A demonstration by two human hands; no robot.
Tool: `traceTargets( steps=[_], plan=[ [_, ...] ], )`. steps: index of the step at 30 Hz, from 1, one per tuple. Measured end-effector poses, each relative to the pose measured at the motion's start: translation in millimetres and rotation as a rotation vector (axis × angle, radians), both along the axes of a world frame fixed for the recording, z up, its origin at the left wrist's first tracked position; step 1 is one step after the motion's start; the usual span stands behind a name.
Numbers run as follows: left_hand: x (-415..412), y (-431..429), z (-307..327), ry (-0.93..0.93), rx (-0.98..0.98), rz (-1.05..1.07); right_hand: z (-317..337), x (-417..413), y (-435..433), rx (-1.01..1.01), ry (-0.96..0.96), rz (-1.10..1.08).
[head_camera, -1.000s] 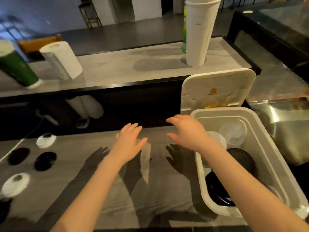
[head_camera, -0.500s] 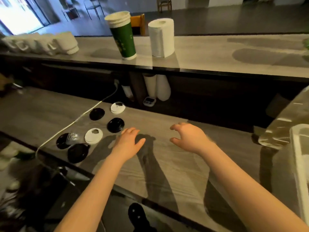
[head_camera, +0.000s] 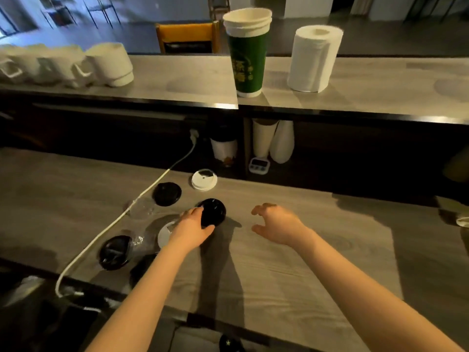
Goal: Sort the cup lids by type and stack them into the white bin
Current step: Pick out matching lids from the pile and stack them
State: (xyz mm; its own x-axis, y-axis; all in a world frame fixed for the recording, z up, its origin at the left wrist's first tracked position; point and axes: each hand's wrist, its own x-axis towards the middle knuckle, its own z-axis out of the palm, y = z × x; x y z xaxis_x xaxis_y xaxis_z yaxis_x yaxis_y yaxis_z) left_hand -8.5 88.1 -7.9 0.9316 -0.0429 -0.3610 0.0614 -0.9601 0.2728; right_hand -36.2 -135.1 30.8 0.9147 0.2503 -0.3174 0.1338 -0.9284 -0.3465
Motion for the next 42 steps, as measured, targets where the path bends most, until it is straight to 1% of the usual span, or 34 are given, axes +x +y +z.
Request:
traceTargets(
  steps=[2, 6, 9, 12, 14, 16, 18, 20, 24, 26, 29, 32, 35, 37, 39, 42],
  plan=[
    [21.5, 7.6, -10.4, 0.034, 0.055, -0.03, -6.2, 4.3, 13.4, -0.013, 0.04, -0.022],
    [47.9, 5.1, -25.0, 0.046, 0.038, -0.052, -10.8, 10.3, 24.7, -0.042, 0.085, -0.084],
    [52.5, -3.4, -32.5, 0.073, 0.039, -0.078, -10.8, 14.3, 26.4, -0.038, 0.086, -0.114],
    [49.6, -5.5, -37.5, 0.034, 0.024, -0.08, -10.8, 19.6, 27.9, -0.024, 0.065, -0.147],
    [46.4, -4.6, -34.3, 0.007, -0.024, -0.085, -10.6, 23.7, 30.8, -0.008, 0.061, -0.169],
    [42.3, -1.7, -24.8, -0.027, -0.131, -0.075, -8.6, 29.8, 39.1, 0.042, 0.064, -0.198],
    [38.6, 2.7, -8.6, -0.082, -0.23, -0.069, -4.7, 37.9, 51.4, 0.185, 0.066, -0.25],
    [32.3, 9.2, 9.8, -0.136, -0.276, -0.093, 0.4, 46.9, 66.7, 0.399, 0.087, -0.317],
    [22.1, 24.6, 30.3, -0.309, -0.303, -0.136, 6.9, 59.7, 96.0, 0.776, 0.186, -0.359],
    [19.2, 32.0, 31.6, -0.328, -0.309, -0.127, 7.8, 62.5, 105.5, 0.873, 0.218, -0.382],
    [12.3, 48.1, 29.1, -0.294, -0.323, -0.132, 1.2, 65.0, 113.8, 0.797, 0.155, -0.371],
    [5.9, 78.3, 29.8, -0.232, -0.253, -0.084, -5.1, 63.0, 114.7, 0.751, 0.105, -0.39],
    [-8.8, 118.3, 25.0, -0.209, -0.267, 0.023, -8.4, 56.7, 114.5, 0.793, 0.118, -0.453],
    [-27.6, 137.5, 16.7, -0.178, -0.22, 0.074, -12.9, 49.1, 116.2, 0.826, 0.123, -0.479],
    [-49.6, 149.3, 4.8, -0.147, -0.172, 0.133, -19.6, 40.1, 120.2, 0.834, 0.153, -0.491],
    [-78.8, 155.4, -9.4, -0.154, -0.172, 0.171, -29.6, 27.7, 128.8, 0.849, 0.203, -0.494]
  ],
)
